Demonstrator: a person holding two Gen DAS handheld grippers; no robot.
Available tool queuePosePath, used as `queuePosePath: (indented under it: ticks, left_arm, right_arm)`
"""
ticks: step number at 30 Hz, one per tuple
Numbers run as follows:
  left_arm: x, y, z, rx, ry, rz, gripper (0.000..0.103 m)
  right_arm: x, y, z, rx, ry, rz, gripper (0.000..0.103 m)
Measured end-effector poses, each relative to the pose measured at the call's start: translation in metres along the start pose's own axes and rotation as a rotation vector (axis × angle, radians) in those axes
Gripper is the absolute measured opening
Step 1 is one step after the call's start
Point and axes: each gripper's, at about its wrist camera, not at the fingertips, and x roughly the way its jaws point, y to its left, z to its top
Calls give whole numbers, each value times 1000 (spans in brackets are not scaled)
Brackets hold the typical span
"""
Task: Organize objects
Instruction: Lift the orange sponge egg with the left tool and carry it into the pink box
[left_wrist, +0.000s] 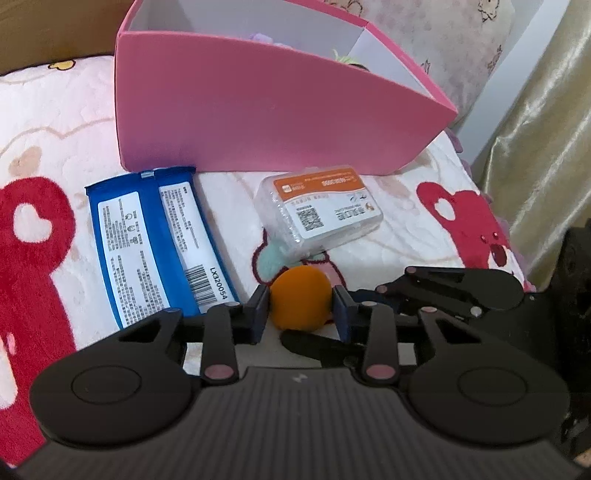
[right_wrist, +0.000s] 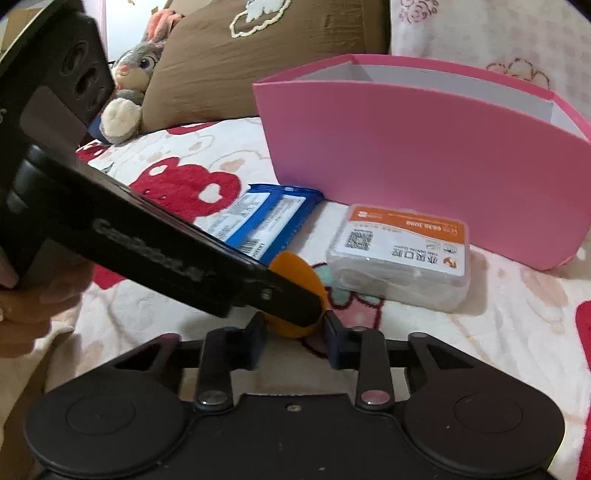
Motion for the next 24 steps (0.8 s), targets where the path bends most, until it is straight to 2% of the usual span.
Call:
queuePosePath:
  ticks: [2,16,24]
  left_arm:
    - [-4,-3,1,2,7,0,35]
    - [-65,-45,23,50,85,4,35]
    - [-97,-63,48,51,92,-36,35]
  right_arm:
    - [-5,7,2,-22,8,-22,36]
    - [-64,28,45,55,87,-36,36]
    - [-97,23,75,96,88,-28,36]
